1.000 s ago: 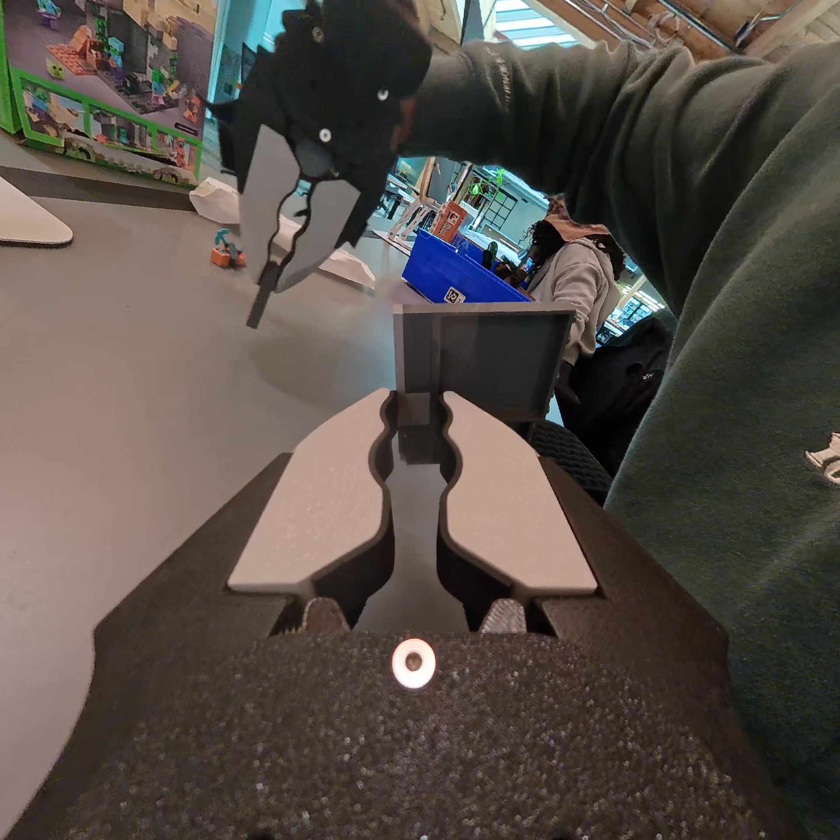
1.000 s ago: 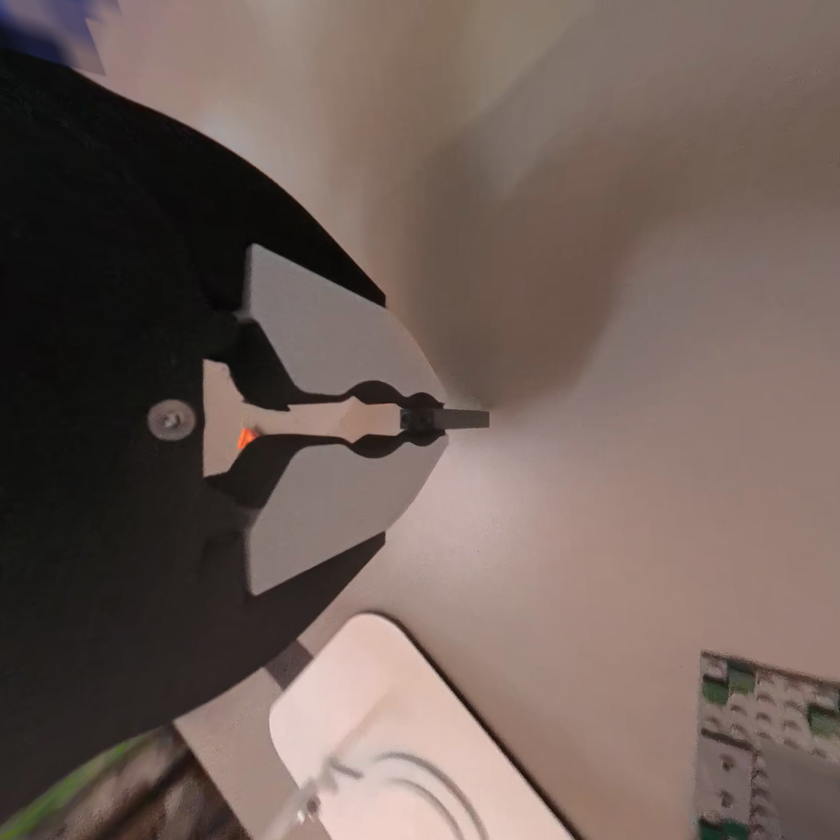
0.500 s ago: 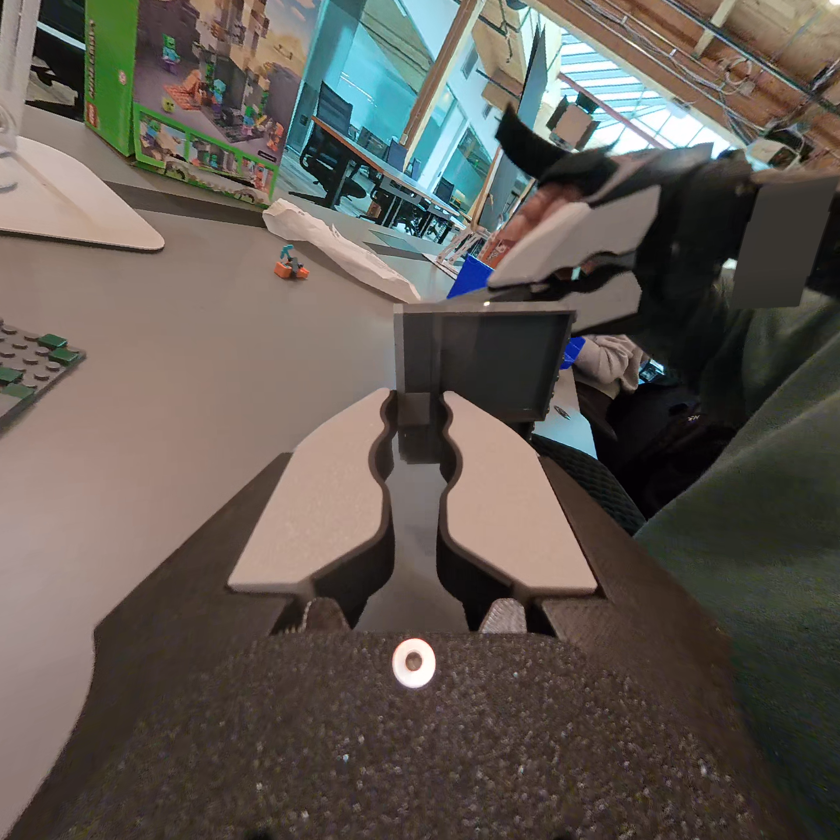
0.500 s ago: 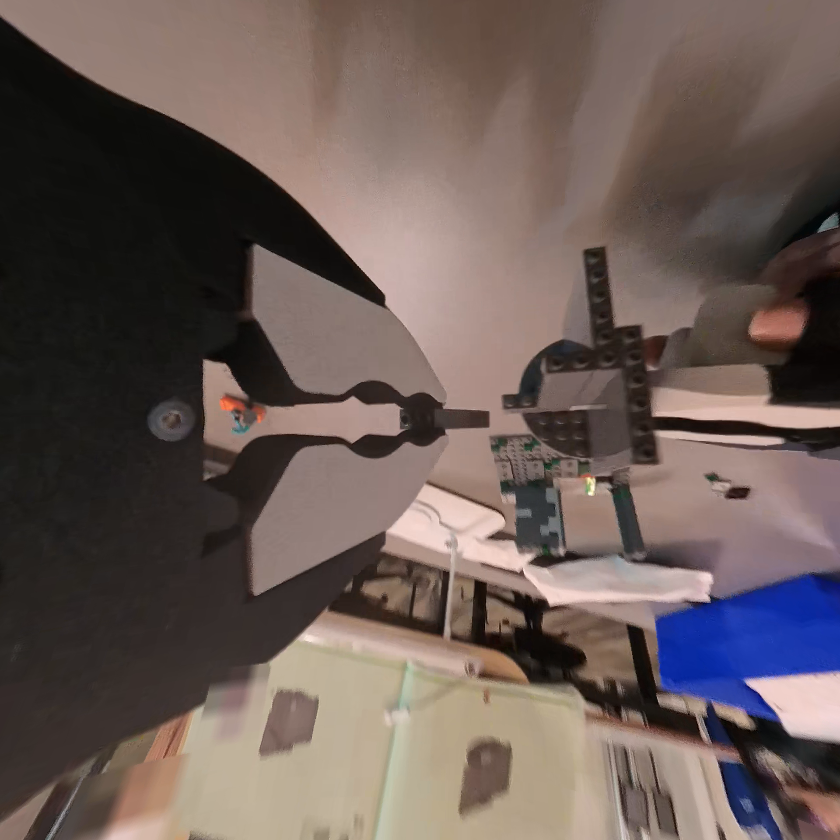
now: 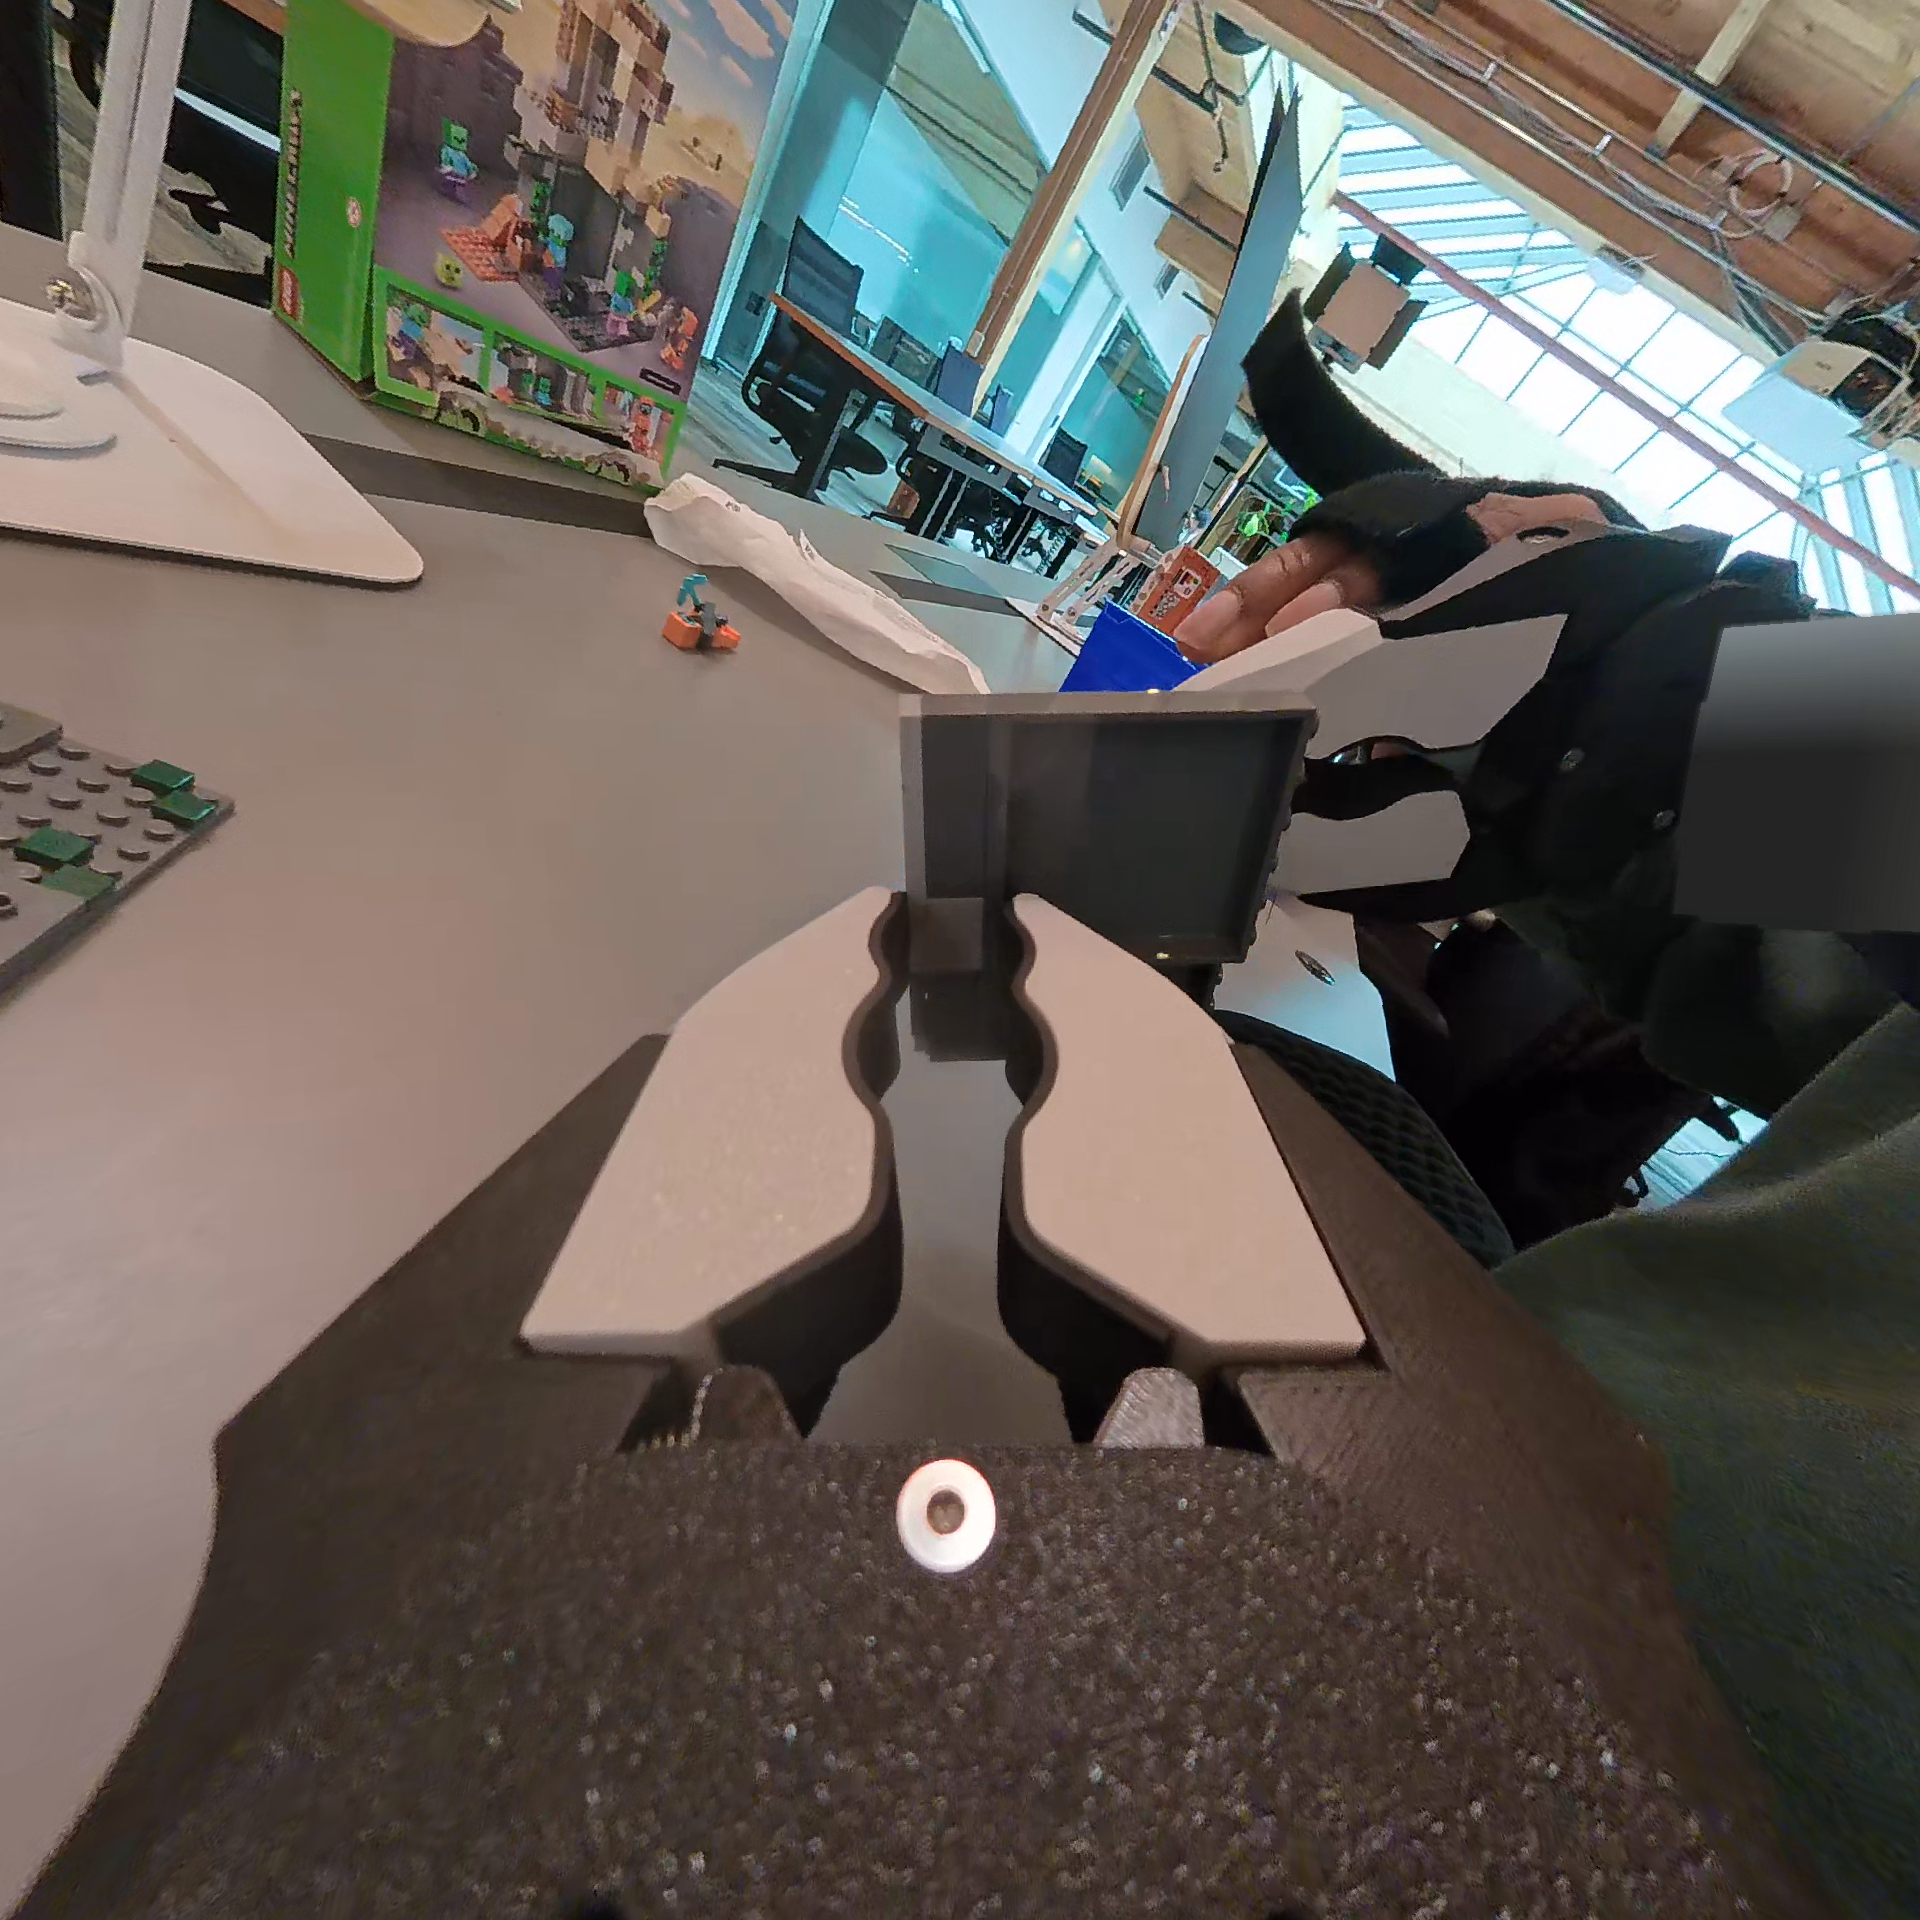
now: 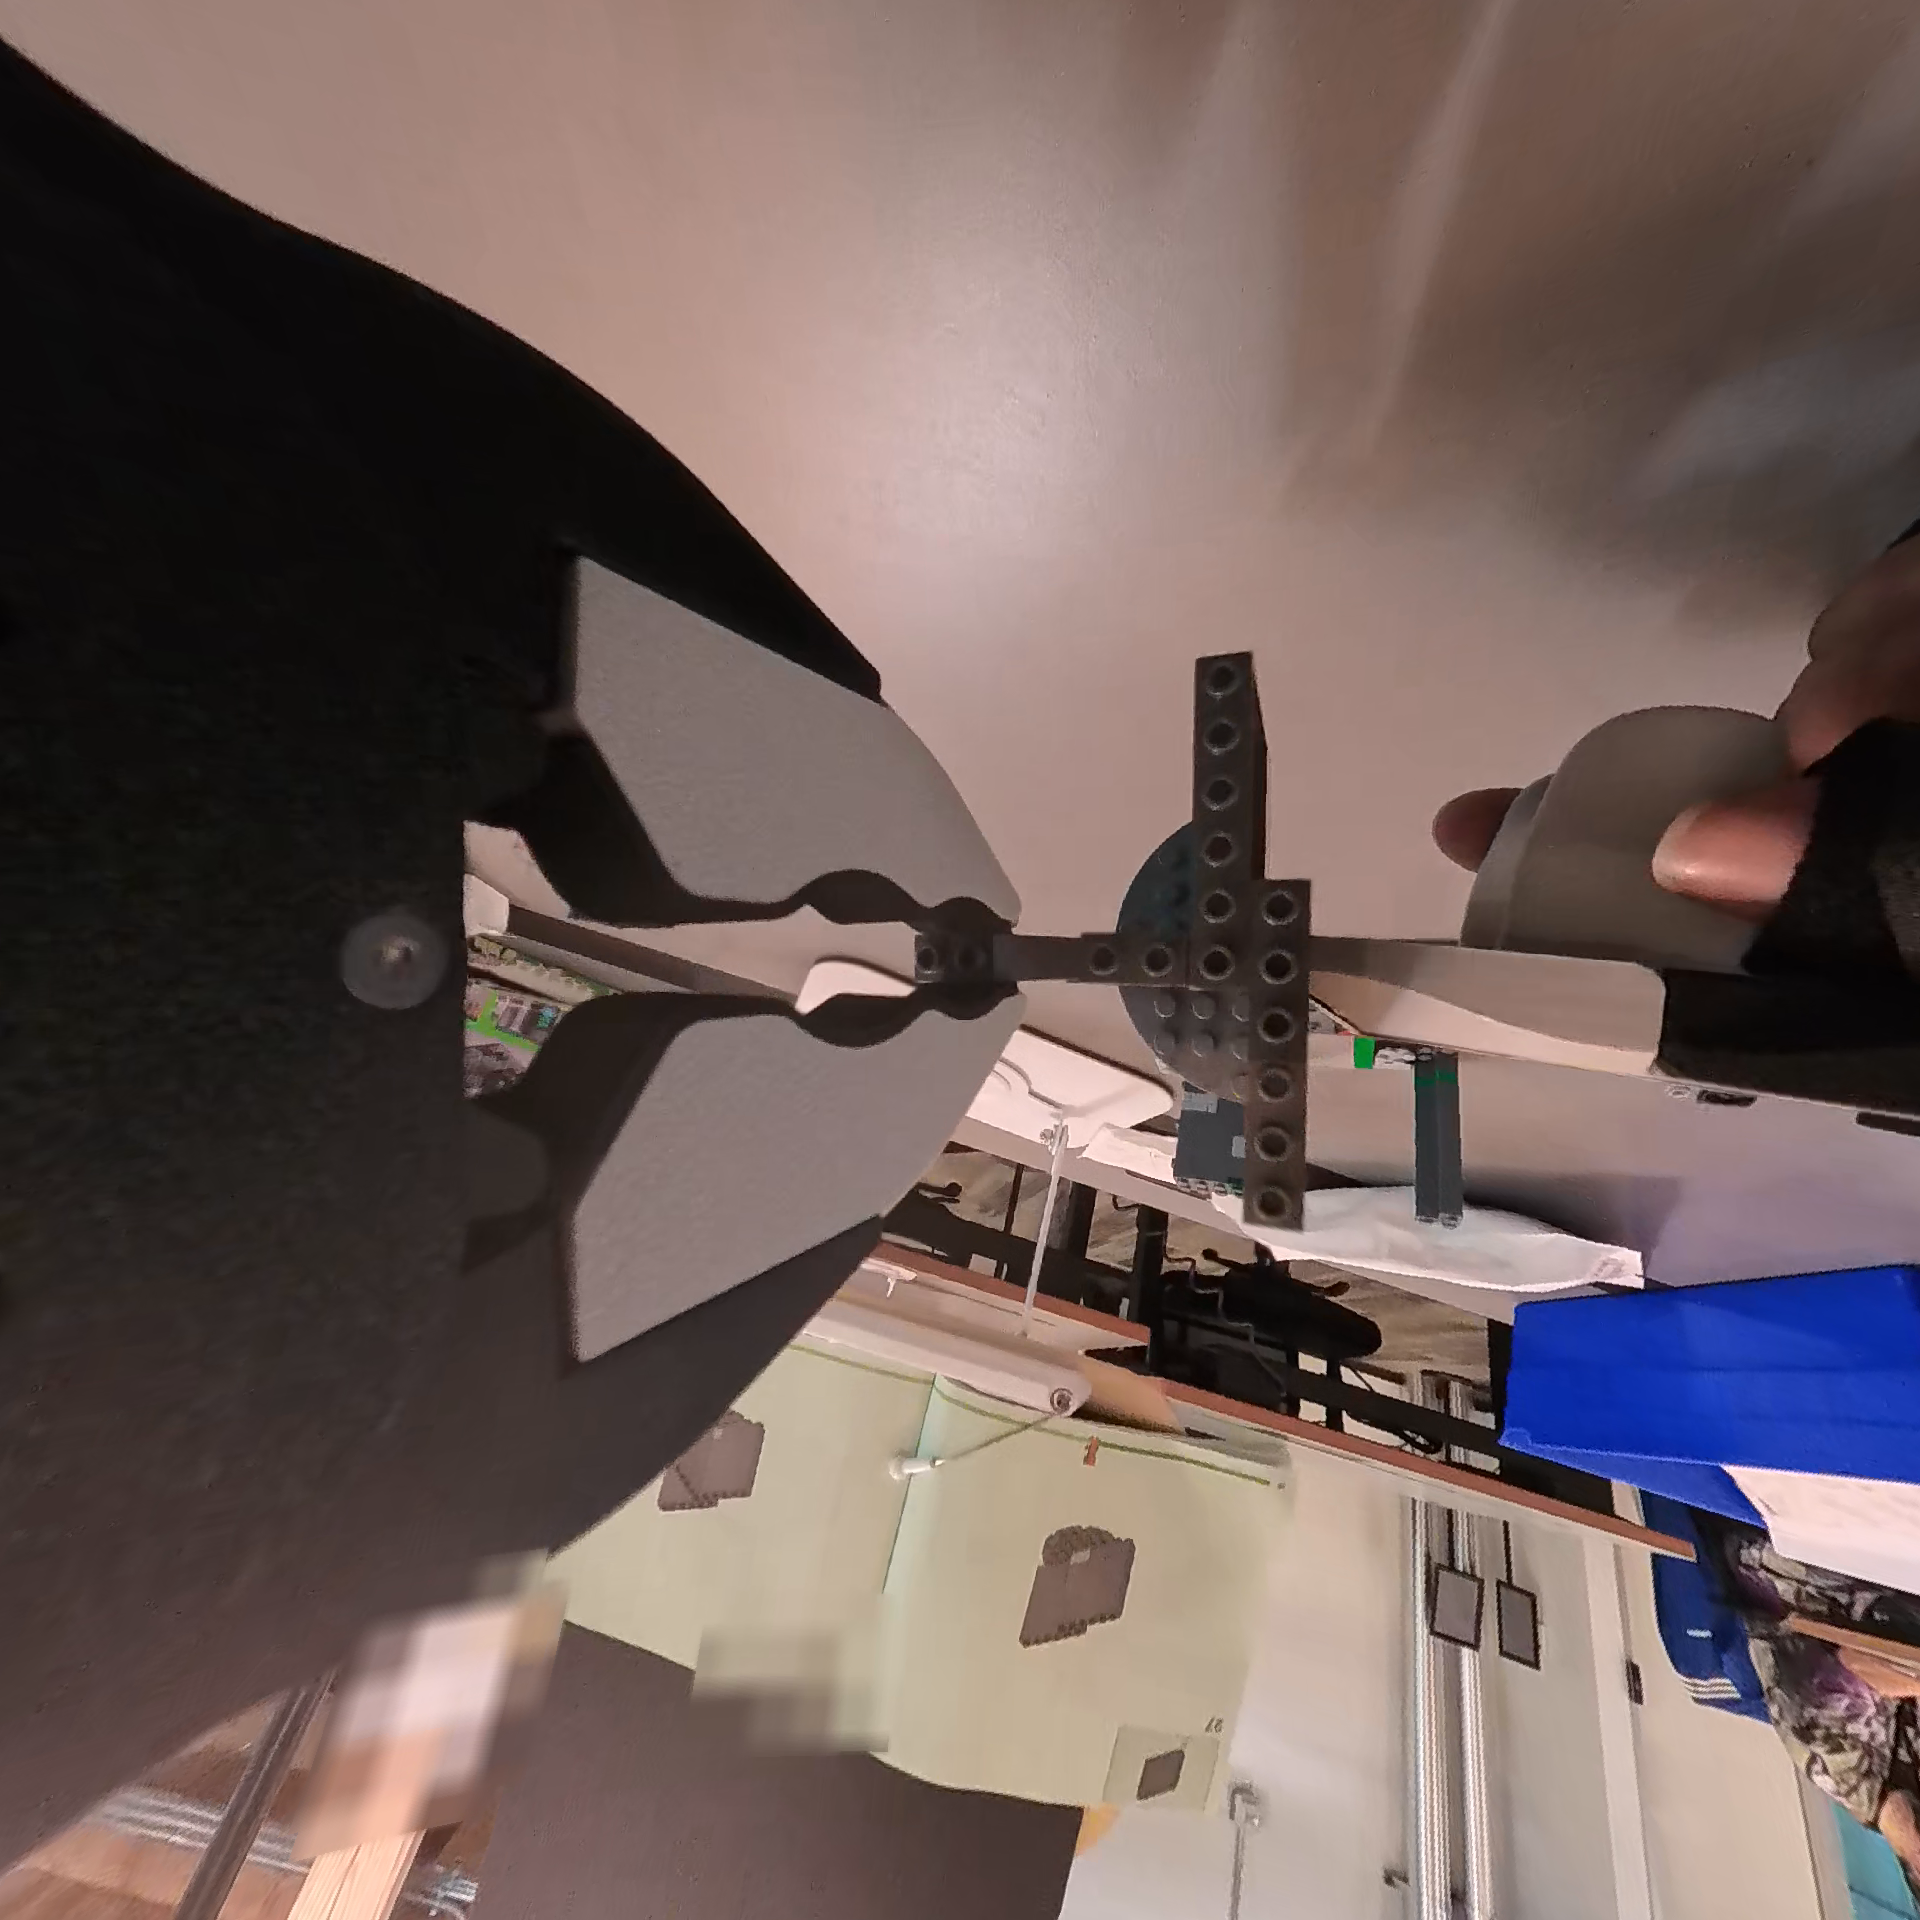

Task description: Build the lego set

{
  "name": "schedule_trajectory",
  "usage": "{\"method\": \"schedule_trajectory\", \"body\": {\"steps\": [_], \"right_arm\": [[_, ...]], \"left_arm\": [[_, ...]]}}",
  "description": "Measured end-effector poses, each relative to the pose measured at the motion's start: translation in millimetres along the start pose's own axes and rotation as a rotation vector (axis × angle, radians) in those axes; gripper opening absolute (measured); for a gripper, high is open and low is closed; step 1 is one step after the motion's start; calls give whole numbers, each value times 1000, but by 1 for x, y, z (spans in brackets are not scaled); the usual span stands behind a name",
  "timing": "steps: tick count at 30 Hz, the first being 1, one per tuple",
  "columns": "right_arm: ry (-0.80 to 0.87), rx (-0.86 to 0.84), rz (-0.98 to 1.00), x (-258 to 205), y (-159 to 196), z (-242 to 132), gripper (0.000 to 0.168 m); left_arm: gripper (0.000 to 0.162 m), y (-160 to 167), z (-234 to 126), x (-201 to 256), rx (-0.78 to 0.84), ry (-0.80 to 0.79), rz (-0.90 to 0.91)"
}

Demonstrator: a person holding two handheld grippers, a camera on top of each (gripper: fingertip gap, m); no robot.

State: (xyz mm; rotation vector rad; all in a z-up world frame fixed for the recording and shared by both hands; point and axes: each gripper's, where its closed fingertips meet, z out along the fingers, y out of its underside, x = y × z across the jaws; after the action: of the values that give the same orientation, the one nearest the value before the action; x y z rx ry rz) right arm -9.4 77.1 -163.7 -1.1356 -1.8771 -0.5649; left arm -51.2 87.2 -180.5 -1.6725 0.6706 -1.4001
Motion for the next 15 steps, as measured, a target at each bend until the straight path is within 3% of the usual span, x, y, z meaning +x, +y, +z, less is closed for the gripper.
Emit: {"method": "schedule_trajectory", "body": {"steps": [15], "right_arm": [[15, 5, 31, 1, -6, 7, 7]], "left_arm": [[16, -1, -2, -5, 6, -25, -13]]}}
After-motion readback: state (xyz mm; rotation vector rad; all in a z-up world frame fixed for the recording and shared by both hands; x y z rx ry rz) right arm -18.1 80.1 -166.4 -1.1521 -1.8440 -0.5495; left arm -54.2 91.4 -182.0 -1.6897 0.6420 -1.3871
